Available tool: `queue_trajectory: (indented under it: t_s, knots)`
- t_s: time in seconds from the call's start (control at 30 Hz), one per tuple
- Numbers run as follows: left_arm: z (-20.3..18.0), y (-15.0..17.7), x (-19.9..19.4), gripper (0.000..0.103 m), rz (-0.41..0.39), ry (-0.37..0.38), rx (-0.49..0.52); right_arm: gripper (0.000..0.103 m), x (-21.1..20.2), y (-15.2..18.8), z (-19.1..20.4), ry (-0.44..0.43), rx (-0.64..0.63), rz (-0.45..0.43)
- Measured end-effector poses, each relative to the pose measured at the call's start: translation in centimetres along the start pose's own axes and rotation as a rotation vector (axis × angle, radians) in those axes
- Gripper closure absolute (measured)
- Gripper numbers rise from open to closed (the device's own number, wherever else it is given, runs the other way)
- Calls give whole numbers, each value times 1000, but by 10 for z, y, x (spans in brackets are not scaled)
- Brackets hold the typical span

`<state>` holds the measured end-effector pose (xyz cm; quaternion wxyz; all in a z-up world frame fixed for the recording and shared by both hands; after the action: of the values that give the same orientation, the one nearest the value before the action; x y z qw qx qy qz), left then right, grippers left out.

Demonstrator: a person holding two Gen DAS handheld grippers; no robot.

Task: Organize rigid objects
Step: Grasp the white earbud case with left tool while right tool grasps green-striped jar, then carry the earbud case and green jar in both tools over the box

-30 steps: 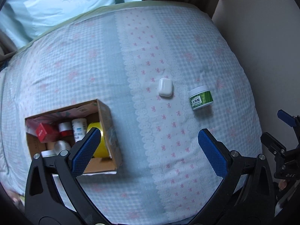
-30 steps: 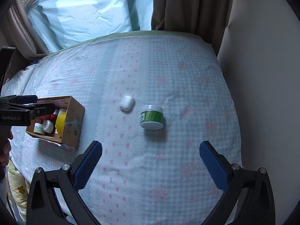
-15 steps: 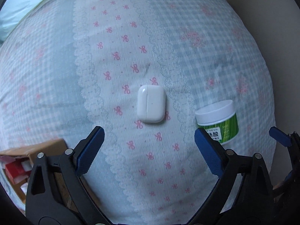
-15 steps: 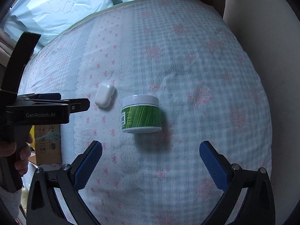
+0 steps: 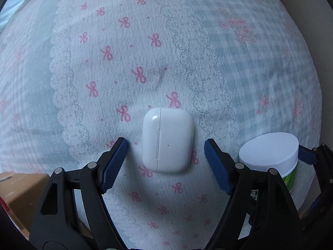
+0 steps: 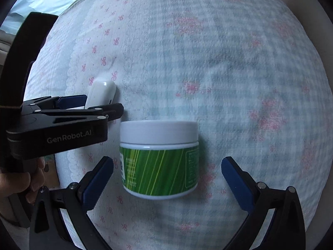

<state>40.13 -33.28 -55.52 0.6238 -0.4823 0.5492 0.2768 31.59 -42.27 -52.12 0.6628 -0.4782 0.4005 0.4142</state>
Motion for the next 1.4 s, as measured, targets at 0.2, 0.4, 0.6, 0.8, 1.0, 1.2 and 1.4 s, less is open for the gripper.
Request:
queue_trajectory:
  t_s: [0.2,0.4,0.6,0.8,1.0,1.2,1.4]
  knots:
    - [0,-1,-2,61,-8,3,5,36,11,-5,6,-29,-5,45]
    - [12,0,-10,61,-23,27,-3,37,16,-8,15,-11,-19,29]
    - [17,2,-32,61,-46,27,-24,37,4,0,17,-4,-3,1]
    - [22,-4,-75,62,-95,32,-15,37,-29,4,13,-4,25,-47]
    - [29,-5,-148,63,-168,53,-45,37,-85,0,24,11,1,-109]
    - [29,0,-226,63,-255,57,-84,37,-149,-2,54,6,-32,-173]
    - [52,15,-297,63,-346,60,-182,37,-197,-2,96,-17,-137,-220]
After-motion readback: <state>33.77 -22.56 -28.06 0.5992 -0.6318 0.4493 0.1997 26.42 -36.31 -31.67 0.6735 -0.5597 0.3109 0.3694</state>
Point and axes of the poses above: each gripper's, at about its wrist camera, not at the fingertips, and x roughly the way its jaws point, z to its left, y to its underside, the point moved 5 cm from there along x, roughly the way its jaws point, and after that the axes turned 15 degrees about -z, right-handed, at the moved point
